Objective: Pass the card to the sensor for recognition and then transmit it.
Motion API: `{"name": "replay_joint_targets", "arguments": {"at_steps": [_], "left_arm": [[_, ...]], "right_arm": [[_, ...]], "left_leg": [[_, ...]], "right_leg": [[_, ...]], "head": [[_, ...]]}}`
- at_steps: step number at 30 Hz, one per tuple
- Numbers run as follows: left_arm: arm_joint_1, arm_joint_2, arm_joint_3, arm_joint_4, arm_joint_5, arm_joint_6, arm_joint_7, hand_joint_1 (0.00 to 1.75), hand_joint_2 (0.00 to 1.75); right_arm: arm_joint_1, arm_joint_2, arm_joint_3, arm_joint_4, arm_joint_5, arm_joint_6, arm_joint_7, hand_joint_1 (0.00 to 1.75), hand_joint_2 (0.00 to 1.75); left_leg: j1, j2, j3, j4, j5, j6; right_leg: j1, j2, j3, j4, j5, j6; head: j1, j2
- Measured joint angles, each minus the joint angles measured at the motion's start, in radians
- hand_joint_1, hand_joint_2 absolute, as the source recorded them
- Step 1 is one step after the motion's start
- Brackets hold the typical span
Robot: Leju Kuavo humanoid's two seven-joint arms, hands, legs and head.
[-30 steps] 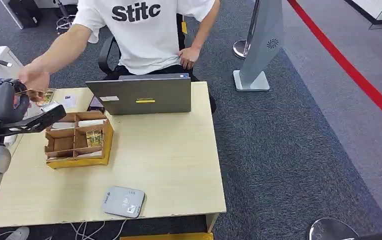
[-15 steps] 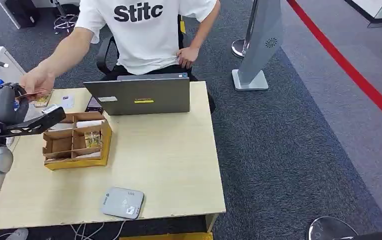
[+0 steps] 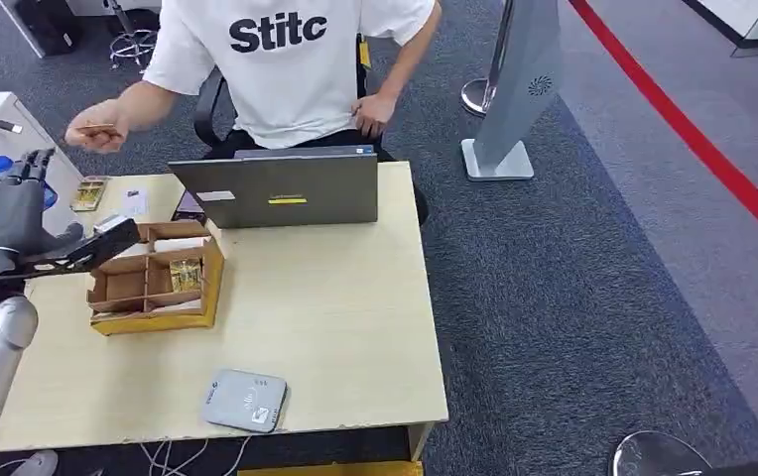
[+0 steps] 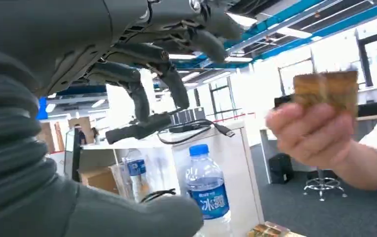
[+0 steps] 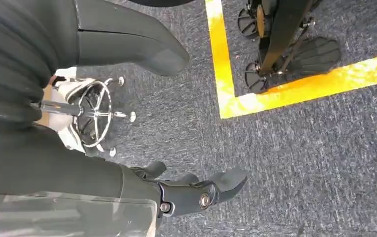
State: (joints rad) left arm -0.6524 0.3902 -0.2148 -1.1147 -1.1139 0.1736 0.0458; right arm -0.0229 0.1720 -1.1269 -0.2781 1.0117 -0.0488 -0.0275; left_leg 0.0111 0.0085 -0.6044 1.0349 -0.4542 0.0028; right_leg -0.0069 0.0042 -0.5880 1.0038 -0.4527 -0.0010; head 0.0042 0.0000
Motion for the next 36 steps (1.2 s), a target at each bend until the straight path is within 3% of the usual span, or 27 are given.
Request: {"name": "replay_joint_targets", "arguments": {"at_steps": [10, 14, 16, 18, 25, 28, 33, 36], "left_arm": [[0.017, -0.008, 0.0, -0.045, 0.008, 0.036, -0.018, 0.0, 1.75], [0.069, -0.021, 0.012, -0.138, 0.127, 0.158, -0.071, 0.0, 1.75], [0.136, -0.048, 0.044, -0.231, 0.231, 0.232, -0.118, 0.0, 1.75], [0.215, -0.069, 0.069, -0.334, 0.264, 0.277, -0.148, 0.0, 1.75], [0.315, -0.098, 0.118, -0.47, 0.282, 0.281, -0.164, 0.0, 1.75], [0.374, -0.106, 0.137, -0.531, 0.322, 0.312, -0.22, 0.0, 1.75], [0.598, -0.125, 0.197, -0.714, 0.489, 0.32, -0.316, 0.0, 1.75], [0.754, -0.146, 0.269, -0.817, 0.526, 0.338, -0.383, 0.0, 1.75]], "right_arm": [[0.001, 0.001, -0.012, -0.009, 0.012, 0.009, 0.005, 0.0, 1.75], [0.003, 0.007, -0.023, -0.013, 0.012, 0.012, 0.008, 0.0, 1.75], [0.005, 0.017, -0.031, -0.018, 0.008, 0.007, 0.014, 0.0, 1.75], [0.008, 0.029, -0.042, -0.025, 0.003, 0.005, 0.02, 0.0, 1.75], [0.013, 0.047, -0.057, -0.041, 0.003, 0.003, 0.023, 0.0, 1.75], [0.014, 0.053, -0.068, -0.053, 0.001, 0.001, 0.035, 0.0, 1.75], [0.03, 0.098, -0.101, -0.112, -0.006, 0.029, 0.068, 0.0, 1.75], [0.041, 0.131, -0.124, -0.165, 0.002, 0.057, 0.086, 0.0, 1.75]], "left_leg": [[0.0, 0.0, 0.0, 0.0, 0.0, 0.0], [0.0, 0.0, 0.0, 0.0, 0.0, 0.0], [-0.001, 0.0, 0.0, 0.0, 0.0, 0.0], [0.0, 0.001, 0.0, 0.0, -0.001, 0.0], [0.0, -0.001, -0.001, 0.0, -0.001, 0.0], [0.0, 0.0, 0.0, -0.001, 0.0, 0.0], [0.0, 0.002, 0.0, -0.001, -0.004, -0.001], [0.0, 0.002, 0.0, -0.001, -0.005, 0.0]], "right_leg": [[0.0, 0.0, 0.0, 0.0, 0.0, 0.0], [0.0, 0.0, 0.0, 0.0, 0.0, 0.0], [-0.001, 0.001, 0.0, 0.0, 0.0, 0.001], [-0.001, 0.001, 0.0, 0.0, 0.0, 0.001], [-0.001, 0.0, 0.0, 0.0, -0.001, 0.001], [-0.001, 0.0, 0.001, 0.0, -0.001, 0.001], [-0.001, 0.002, 0.0, 0.0, -0.003, 0.0], [-0.001, 0.002, 0.001, 0.0, -0.006, 0.0]], "head": [[0.0, 0.0], [0.0, 0.0], [0.0, 0.0], [0.0, 0.0], [0.0, 0.0], [0.0, 0.0], [0.0, 0.0], [0.0, 0.0]]}}
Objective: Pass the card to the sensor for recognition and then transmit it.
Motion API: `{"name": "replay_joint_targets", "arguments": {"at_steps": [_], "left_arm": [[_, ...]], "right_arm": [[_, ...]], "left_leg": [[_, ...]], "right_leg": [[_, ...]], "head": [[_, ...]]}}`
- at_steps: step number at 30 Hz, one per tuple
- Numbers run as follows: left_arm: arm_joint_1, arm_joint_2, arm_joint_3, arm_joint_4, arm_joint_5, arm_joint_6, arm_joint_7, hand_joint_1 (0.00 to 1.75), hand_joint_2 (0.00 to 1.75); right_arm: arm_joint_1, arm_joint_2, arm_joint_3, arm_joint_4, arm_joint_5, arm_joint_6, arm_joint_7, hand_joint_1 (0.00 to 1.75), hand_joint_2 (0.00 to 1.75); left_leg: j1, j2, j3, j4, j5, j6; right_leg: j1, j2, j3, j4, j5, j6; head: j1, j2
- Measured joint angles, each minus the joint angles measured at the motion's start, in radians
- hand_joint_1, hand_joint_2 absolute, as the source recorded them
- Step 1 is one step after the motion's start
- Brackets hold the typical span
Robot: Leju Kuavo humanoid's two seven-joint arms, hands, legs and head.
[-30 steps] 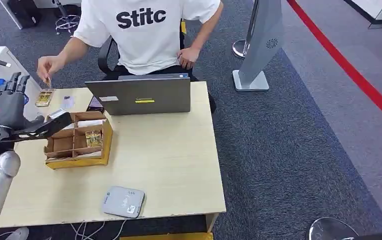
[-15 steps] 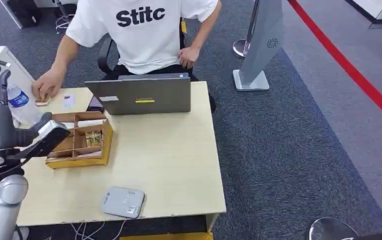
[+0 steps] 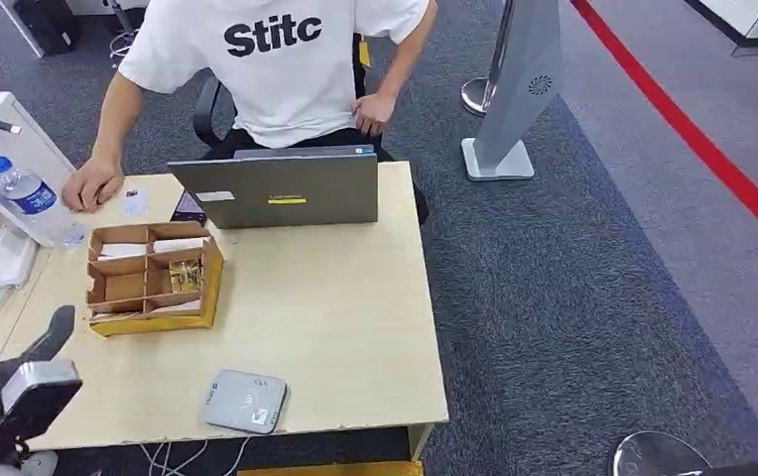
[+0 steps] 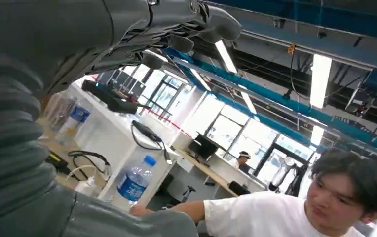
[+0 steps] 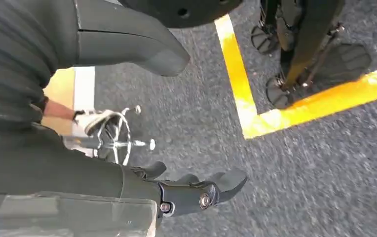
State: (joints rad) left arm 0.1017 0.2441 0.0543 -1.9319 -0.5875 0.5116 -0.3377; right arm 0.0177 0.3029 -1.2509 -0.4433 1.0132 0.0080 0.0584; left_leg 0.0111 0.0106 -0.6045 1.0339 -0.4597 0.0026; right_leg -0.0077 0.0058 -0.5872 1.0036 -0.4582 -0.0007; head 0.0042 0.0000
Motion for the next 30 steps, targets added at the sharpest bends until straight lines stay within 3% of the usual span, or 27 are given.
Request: {"name": "replay_joint_targets", "arguments": {"at_steps": [4, 10, 14, 17, 18, 20, 23, 26, 28, 30], "left_arm": [[0.146, -0.042, 0.124, -0.102, 0.039, 0.028, -0.079, 0.0, 1.75], [0.242, -0.147, 0.259, -0.192, 0.104, 0.024, -0.171, 0.0, 1.75], [0.274, -0.273, 0.344, -0.252, 0.331, -0.04, -0.254, 0.0, 1.75], [0.274, -0.4, 0.468, -0.3, 0.477, -0.099, -0.318, 0.0, 1.75], [0.274, -0.428, 0.496, -0.307, 0.514, -0.093, -0.318, 0.0, 1.75], [0.273, -0.472, 0.558, -0.313, 0.619, -0.035, -0.316, 0.0, 1.75], [0.271, -0.52, 0.63, -0.305, 0.694, 0.056, -0.287, 0.0, 1.75], [0.241, -0.544, 0.693, -0.243, 0.798, 0.066, -0.228, 0.0, 1.75], [0.206, -0.557, 0.76, -0.163, 0.896, 0.04, -0.161, 0.0, 1.75], [0.178, -0.564, 0.818, -0.084, 0.927, 0.005, -0.1, 0.0, 1.75]], "right_arm": [[0.012, 0.021, -0.018, -0.043, 0.002, 0.004, 0.002, 0.0, 1.75], [0.014, 0.037, -0.03, -0.079, 0.006, 0.01, 0.01, 0.0, 1.75], [0.014, 0.044, -0.036, -0.083, -0.024, -0.003, 0.013, 0.0, 1.75], [0.015, 0.048, -0.036, -0.083, -0.055, -0.025, 0.022, 0.0, 1.75], [0.016, 0.049, -0.036, -0.083, -0.065, -0.028, 0.024, 0.0, 1.75], [0.019, 0.05, -0.033, -0.083, -0.083, -0.03, 0.032, 0.0, 1.75], [0.022, 0.05, -0.02, -0.085, -0.102, -0.027, 0.041, 0.0, 1.75], [0.024, 0.051, -0.005, -0.092, -0.118, -0.016, 0.038, 0.0, 1.75], [0.024, 0.052, 0.008, -0.098, -0.125, -0.006, 0.028, 0.0, 1.75], [0.024, 0.052, 0.012, -0.105, -0.124, 0.005, 0.02, 0.0, 1.75]], "left_leg": [[0.0, -0.004, 0.0, 0.0, -0.001, 0.0], [0.0, -0.005, 0.0, 0.0, -0.001, 0.001], [-0.001, -0.005, 0.0, 0.0, -0.001, 0.002], [-0.001, -0.005, 0.001, 0.001, -0.002, 0.002], [-0.001, -0.005, 0.001, 0.001, -0.002, 0.002], [-0.001, -0.005, 0.001, 0.001, -0.002, 0.002], [-0.001, -0.005, 0.002, 0.001, -0.002, 0.002], [-0.001, -0.007, 0.002, 0.0, -0.002, 0.002], [0.0, -0.007, 0.003, 0.0, -0.002, 0.002], [0.0, -0.006, 0.004, 0.0, -0.002, 0.002]], "right_leg": [[0.0, -0.002, 0.001, 0.0, -0.003, 0.002], [0.0, -0.004, 0.003, 0.0, -0.003, 0.002], [0.0, -0.004, 0.004, 0.0, -0.003, 0.002], [0.0, -0.004, 0.004, 0.0, -0.003, 0.002], [0.0, -0.004, 0.004, 0.0, -0.003, 0.002], [-0.001, -0.004, 0.004, 0.0, -0.003, 0.002], [-0.001, -0.005, 0.004, 0.0, -0.004, 0.002], [-0.001, -0.006, 0.005, 0.0, -0.004, 0.002], [-0.001, -0.006, 0.006, 0.0, -0.004, 0.002], [-0.001, -0.006, 0.006, 0.0, -0.004, 0.002]], "head": [[0.0, 0.0], [0.0, 0.0], [0.0, 0.0], [0.0, 0.0], [0.0, 0.0], [0.0, 0.0], [0.0, 0.0], [0.0, 0.0], [0.0, 0.0], [0.0, 0.0]]}}
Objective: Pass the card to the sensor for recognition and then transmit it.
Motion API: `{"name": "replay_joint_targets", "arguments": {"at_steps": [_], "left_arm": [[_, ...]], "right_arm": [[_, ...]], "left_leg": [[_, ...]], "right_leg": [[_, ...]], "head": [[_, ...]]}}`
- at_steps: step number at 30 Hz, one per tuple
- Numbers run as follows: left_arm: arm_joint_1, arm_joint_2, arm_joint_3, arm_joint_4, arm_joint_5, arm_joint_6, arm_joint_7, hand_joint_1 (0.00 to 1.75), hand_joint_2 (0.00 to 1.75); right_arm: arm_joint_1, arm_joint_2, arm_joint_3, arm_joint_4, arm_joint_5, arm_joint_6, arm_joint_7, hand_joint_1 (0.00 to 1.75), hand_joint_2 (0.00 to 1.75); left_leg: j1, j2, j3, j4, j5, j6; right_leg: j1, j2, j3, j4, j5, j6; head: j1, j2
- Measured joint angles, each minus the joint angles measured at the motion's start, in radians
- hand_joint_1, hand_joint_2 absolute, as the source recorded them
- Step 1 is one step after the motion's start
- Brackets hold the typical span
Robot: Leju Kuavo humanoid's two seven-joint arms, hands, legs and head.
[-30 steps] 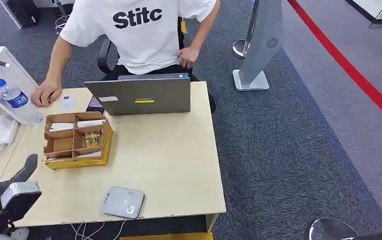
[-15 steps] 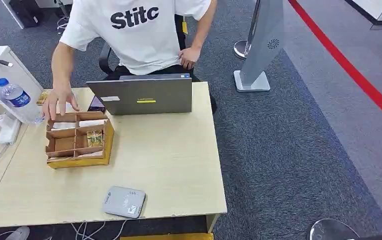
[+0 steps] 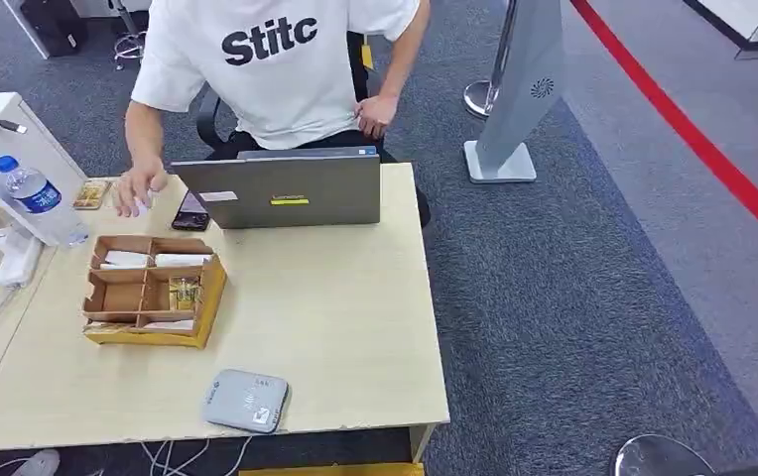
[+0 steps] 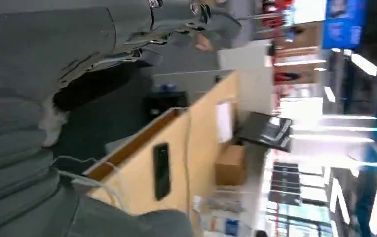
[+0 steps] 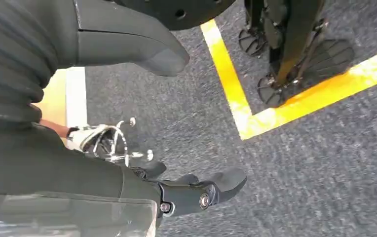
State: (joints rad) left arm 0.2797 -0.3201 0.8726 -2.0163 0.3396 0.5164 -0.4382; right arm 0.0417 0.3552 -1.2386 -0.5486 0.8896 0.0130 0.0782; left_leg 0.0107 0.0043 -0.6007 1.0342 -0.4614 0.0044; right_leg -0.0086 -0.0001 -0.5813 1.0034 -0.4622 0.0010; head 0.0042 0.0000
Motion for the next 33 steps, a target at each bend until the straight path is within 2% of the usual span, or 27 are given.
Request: {"name": "replay_joint_targets", "arguments": {"at_steps": [3, 7, 9, 11, 15, 17, 20, 24, 26, 28, 33], "left_arm": [[-0.055, 0.0, 0.103, 0.157, -0.036, -0.043, 0.1, 0.0, 1.75], [-0.131, 0.006, 0.24, 0.394, -0.209, -0.107, 0.147, 0.0, 1.75], [-0.165, 0.014, 0.285, 0.512, -0.292, -0.127, 0.15, 0.0, 1.75], [-0.191, 0.021, 0.322, 0.608, -0.316, -0.137, 0.145, 0.0, 1.75], [-0.224, 0.021, 0.365, 0.701, -0.328, -0.14, 0.142, 0.0, 1.75], [-0.235, 0.021, 0.377, 0.728, -0.338, -0.145, 0.149, 0.0, 1.75], [-0.247, 0.025, 0.386, 0.795, -0.427, -0.16, 0.228, 0.0, 1.75], [-0.264, 0.051, 0.391, 0.995, -0.535, -0.233, 0.294, 0.0, 1.75], [-0.265, 0.068, 0.382, 1.108, -0.679, -0.256, 0.308, 0.0, 1.75], [-0.264, 0.088, 0.345, 1.23, -0.866, -0.248, 0.319, 0.0, 1.75], [-0.256, 0.111, 0.25, 1.408, -1.082, -0.284, 0.344, 0.0, 1.75]], "right_arm": [[-0.001, 0.0, 0.004, -0.011, 0.027, 0.022, -0.013, 0.0, 1.75], [-0.005, 0.0, 0.002, -0.017, 0.057, 0.029, -0.027, 0.0, 1.75], [-0.009, 0.001, -0.004, -0.018, 0.069, 0.028, -0.03, 0.0, 1.75], [-0.012, 0.001, -0.009, -0.018, 0.069, 0.026, -0.032, 0.0, 1.75], [-0.014, 0.001, -0.014, -0.018, 0.069, 0.026, -0.034, 0.0, 1.75], [-0.015, 0.001, -0.014, -0.018, 0.07, 0.026, -0.034, 0.0, 1.75], [-0.017, 0.002, -0.018, -0.018, 0.085, 0.023, -0.037, 0.0, 1.75], [-0.021, 0.002, -0.032, -0.019, 0.111, 0.028, -0.042, 0.0, 1.75], [-0.023, 0.002, -0.04, -0.019, 0.12, 0.028, -0.042, 0.0, 1.75], [-0.025, 0.002, -0.051, -0.019, 0.121, 0.027, -0.042, 0.0, 1.75], [-0.031, 0.002, -0.064, -0.02, 0.119, 0.027, -0.039, 0.0, 1.75]], "left_leg": [[0.0, 0.0, 0.001, 0.0, 0.0, 0.0], [-0.001, 0.0, 0.002, 0.0, 0.0, 0.0], [-0.001, 0.0, 0.002, 0.0, 0.0, 0.0], [-0.001, 0.0, 0.002, 0.0, 0.0, 0.001], [-0.001, 0.0, 0.001, 0.001, 0.0, 0.001], [-0.001, 0.0, 0.001, 0.001, 0.0, 0.001], [-0.002, 0.0, 0.001, 0.001, 0.0, 0.001], [-0.001, 0.0, 0.002, 0.0, 0.0, 0.001], [-0.002, 0.0, 0.002, 0.0, 0.0, 0.001], [-0.001, 0.0, 0.002, 0.001, 0.0, 0.001], [-0.002, 0.0, 0.001, 0.001, -0.001, 0.001]], "right_leg": [[0.0, 0.0, 0.001, 0.0, 0.0, 0.0], [0.0, 0.0, 0.0, 0.0, 0.0, 0.0], [-0.001, 0.0, 0.0, 0.0, 0.0, 0.0], [-0.001, -0.001, 0.0, 0.0, 0.0, 0.0], [-0.001, -0.001, 0.001, 0.0, 0.0, 0.001], [-0.001, -0.001, 0.001, 0.0, 0.0, 0.001], [-0.001, -0.001, 0.001, 0.0, 0.0, 0.001], [-0.001, -0.001, 0.001, 0.0, 0.0, 0.001], [-0.001, 0.0, 0.001, 0.0, 0.0, 0.001], [-0.001, 0.0, 0.001, 0.0, 0.0, 0.001], [-0.001, 0.0, 0.001, 0.0, 0.0, 0.001]], "head": [[0.0, 0.0], [0.0, 0.0], [0.0, 0.0], [0.0, 0.0], [0.0, 0.0], [0.0, 0.0], [0.0, 0.0], [0.0, 0.0], [0.0, 0.0], [0.001, 0.0], [0.0, 0.0]]}}
